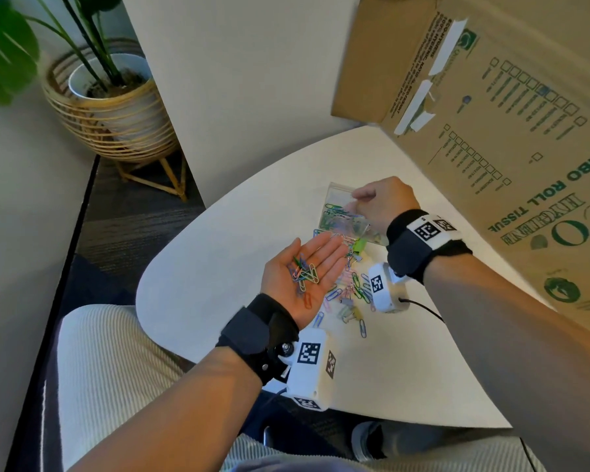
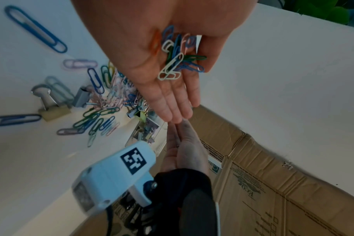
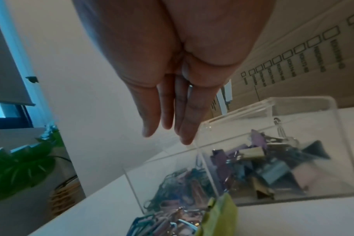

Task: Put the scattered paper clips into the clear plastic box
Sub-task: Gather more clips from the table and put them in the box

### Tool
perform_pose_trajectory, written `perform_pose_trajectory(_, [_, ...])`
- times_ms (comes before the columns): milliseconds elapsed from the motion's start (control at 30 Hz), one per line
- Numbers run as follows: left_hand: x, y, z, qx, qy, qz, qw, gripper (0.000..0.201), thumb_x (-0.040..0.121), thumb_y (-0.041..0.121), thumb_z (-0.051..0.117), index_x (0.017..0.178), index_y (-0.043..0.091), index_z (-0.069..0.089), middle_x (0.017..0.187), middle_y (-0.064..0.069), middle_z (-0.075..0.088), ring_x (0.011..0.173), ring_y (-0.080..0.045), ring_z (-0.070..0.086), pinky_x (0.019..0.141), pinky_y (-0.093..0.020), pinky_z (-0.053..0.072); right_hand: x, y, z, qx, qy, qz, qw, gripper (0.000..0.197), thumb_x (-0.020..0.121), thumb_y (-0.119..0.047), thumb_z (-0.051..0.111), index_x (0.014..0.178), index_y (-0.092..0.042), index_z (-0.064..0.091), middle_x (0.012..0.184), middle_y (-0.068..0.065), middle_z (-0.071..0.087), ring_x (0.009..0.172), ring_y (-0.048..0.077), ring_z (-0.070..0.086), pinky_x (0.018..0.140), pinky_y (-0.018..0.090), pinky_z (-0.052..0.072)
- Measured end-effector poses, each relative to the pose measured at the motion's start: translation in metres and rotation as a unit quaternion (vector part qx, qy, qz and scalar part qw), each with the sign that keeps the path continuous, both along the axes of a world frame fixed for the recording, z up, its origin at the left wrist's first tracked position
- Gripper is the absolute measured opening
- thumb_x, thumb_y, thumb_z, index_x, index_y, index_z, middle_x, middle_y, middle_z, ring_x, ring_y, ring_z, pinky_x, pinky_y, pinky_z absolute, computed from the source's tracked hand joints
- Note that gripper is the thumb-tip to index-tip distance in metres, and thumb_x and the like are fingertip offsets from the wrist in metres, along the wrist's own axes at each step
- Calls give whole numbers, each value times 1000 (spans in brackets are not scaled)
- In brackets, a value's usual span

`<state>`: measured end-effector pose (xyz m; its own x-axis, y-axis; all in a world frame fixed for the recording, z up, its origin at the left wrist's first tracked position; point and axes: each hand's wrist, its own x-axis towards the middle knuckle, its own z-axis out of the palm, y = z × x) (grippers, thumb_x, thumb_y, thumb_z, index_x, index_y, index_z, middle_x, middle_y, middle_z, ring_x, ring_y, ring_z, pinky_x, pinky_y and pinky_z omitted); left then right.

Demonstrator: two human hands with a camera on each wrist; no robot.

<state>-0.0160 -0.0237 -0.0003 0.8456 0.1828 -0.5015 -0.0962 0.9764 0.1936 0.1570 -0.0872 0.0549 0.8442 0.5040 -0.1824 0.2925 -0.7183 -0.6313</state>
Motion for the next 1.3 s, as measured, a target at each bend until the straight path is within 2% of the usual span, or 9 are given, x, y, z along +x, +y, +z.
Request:
perform_pose_trajectory(67, [1,1,1,3,8,7,1000,48,99,29,38,101,-5,72,117,-23,65,105,-34,65,99,-42,47,-10,-6,7,40,-33,9,999,22,86,-25,71,106,-16,74,104,0,73,95,13,65,94,25,49])
perform_pose_trajectory(200, [5,-1,4,6,24,23,999,41,100,27,39,108,-4,64,110,-23,68,101,-34,65,97,-42,48,-47,-25,24,117,-25,73,990,6,87,-25,70,83,-23,74,67,-15,67,65,-1,61,73,21,50])
perform_pose_trajectory(300, [8,-3,6,20,22,25,999,41,99,30,39,112,0,64,109,-19,68,91,-30,70,88,-39,53,-74,-35,30,18,19,202,979,14,81,-33,74,91,-22,75,77,-8,72,74,6,66,75,27,53])
perform_pose_trajectory(467, [10,-12,4,26,29,13,999,44,100,37,36,124,10,62,131,-14,59,134,-27,44,116,-39,26,-96,-33,20,-110,-48,276,954,25,80,-37,72,91,-15,69,81,6,67,77,22,61,75,40,51])
perform_pose_trajectory(800, [6,-10,14,48,1,22,999,46,102,38,31,123,11,62,122,-20,63,120,-32,57,107,-41,39,-101,-30,21,-4,-18,219,975,11,80,-18,73,90,-17,76,82,-6,71,79,10,65,74,24,51])
perform_pose_trajectory(900, [6,-10,18,57,-12,2,998,47,101,38,30,119,10,64,112,-17,68,99,-30,68,82,-34,56,-96,-32,23,30,27,189,981,9,77,-15,78,86,-13,76,78,-1,72,73,14,68,76,31,56])
perform_pose_trajectory(1000, [7,-11,19,56,-18,-2,998,49,101,38,28,118,8,62,108,-17,68,93,-30,66,62,-28,52,-92,-36,23,109,139,122,977,10,75,-7,80,83,-10,74,76,14,73,63,24,68,74,40,61])
perform_pose_trajectory(1200, [7,-9,18,19,-35,12,999,50,101,35,26,122,1,57,111,-25,64,88,-35,69,56,-31,56,-87,-38,19,191,214,61,956,14,74,0,80,78,-12,73,80,25,72,66,36,67,71,41,60])
perform_pose_trajectory(1300, [7,-8,15,20,-19,16,999,48,101,34,30,120,0,58,110,-24,66,91,-34,69,66,-38,60,-85,-37,20,201,219,60,953,14,75,1,78,86,-4,73,81,26,71,66,35,67,68,38,61])
